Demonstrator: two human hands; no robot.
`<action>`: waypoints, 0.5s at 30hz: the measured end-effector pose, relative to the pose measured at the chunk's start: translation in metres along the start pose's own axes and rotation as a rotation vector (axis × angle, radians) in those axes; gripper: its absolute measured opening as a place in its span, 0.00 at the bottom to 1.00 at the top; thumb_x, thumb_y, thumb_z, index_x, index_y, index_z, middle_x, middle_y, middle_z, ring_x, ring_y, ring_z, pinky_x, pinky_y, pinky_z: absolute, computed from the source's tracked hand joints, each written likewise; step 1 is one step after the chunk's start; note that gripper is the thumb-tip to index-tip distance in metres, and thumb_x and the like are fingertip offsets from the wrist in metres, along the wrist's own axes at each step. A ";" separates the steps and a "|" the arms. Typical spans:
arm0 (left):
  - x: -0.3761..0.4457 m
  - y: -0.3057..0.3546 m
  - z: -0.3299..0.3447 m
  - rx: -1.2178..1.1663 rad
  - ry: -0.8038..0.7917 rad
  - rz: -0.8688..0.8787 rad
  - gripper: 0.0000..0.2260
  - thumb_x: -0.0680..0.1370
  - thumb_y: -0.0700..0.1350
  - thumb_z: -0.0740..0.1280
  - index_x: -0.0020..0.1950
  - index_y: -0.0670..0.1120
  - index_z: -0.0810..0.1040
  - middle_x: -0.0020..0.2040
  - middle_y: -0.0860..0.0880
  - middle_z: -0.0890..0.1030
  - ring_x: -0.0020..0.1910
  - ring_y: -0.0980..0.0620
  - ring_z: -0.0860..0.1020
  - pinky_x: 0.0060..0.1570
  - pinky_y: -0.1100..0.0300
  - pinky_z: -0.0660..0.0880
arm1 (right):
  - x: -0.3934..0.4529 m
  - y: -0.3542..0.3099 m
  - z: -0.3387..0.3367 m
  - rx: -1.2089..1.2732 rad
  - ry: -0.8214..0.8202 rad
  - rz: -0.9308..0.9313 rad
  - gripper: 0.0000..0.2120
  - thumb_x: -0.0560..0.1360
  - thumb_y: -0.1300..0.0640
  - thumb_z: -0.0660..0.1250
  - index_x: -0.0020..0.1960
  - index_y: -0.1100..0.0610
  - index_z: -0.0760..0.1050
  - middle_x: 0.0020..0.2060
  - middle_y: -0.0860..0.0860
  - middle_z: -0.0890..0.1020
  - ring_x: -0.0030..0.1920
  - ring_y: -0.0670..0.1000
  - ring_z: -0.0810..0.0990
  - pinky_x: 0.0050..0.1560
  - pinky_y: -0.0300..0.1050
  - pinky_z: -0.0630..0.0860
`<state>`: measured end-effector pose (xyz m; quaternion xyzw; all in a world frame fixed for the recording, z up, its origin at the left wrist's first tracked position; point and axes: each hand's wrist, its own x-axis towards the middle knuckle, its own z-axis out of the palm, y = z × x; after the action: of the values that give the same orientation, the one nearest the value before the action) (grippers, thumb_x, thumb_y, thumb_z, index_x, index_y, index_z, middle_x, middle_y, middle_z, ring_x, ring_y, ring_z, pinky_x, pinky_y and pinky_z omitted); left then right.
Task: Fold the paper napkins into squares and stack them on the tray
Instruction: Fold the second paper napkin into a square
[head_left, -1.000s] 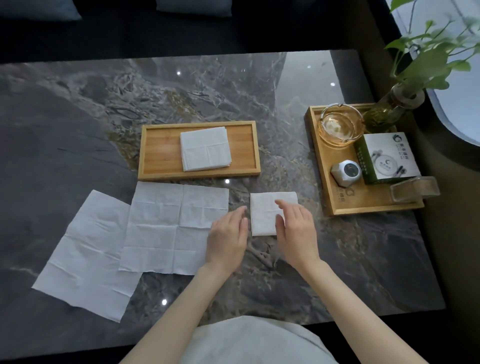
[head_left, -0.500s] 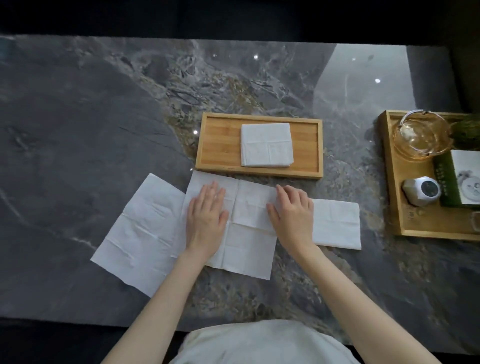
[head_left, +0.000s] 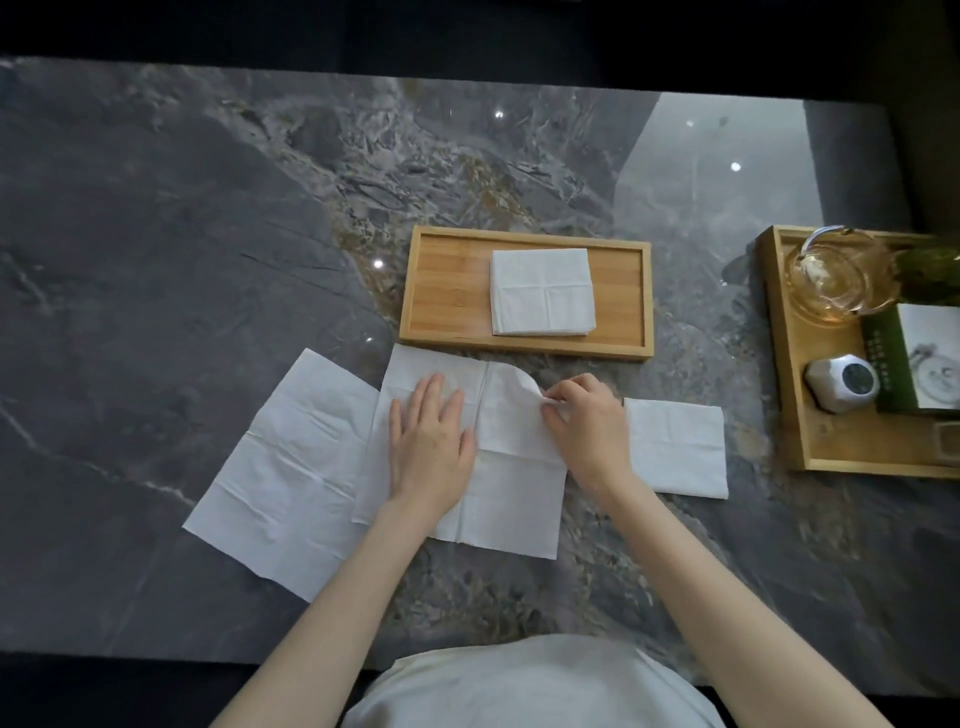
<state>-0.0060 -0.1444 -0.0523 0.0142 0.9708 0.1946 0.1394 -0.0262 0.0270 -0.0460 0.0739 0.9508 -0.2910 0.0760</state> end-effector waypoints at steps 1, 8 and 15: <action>0.001 0.005 -0.007 -0.045 0.051 0.026 0.21 0.76 0.43 0.61 0.69 0.42 0.65 0.73 0.41 0.62 0.73 0.45 0.57 0.70 0.46 0.51 | 0.000 -0.004 -0.004 0.041 -0.059 0.012 0.06 0.74 0.60 0.65 0.49 0.60 0.79 0.47 0.55 0.79 0.47 0.55 0.76 0.46 0.47 0.71; 0.011 0.039 -0.049 -0.174 -0.016 0.435 0.26 0.72 0.39 0.67 0.68 0.47 0.65 0.64 0.47 0.75 0.66 0.49 0.68 0.69 0.55 0.54 | -0.016 -0.032 -0.036 0.180 -0.234 -0.148 0.10 0.74 0.58 0.66 0.55 0.56 0.79 0.48 0.50 0.82 0.46 0.47 0.78 0.46 0.38 0.69; 0.005 0.046 -0.066 -0.225 0.048 0.382 0.18 0.73 0.40 0.67 0.63 0.47 0.72 0.56 0.48 0.80 0.54 0.48 0.76 0.62 0.52 0.69 | -0.039 -0.020 -0.054 0.603 -0.259 0.052 0.22 0.66 0.55 0.75 0.58 0.50 0.72 0.45 0.48 0.79 0.46 0.46 0.78 0.47 0.39 0.76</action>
<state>-0.0297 -0.1256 0.0223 0.1774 0.9257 0.3249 0.0777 0.0029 0.0376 0.0164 0.0795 0.8023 -0.5642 0.1782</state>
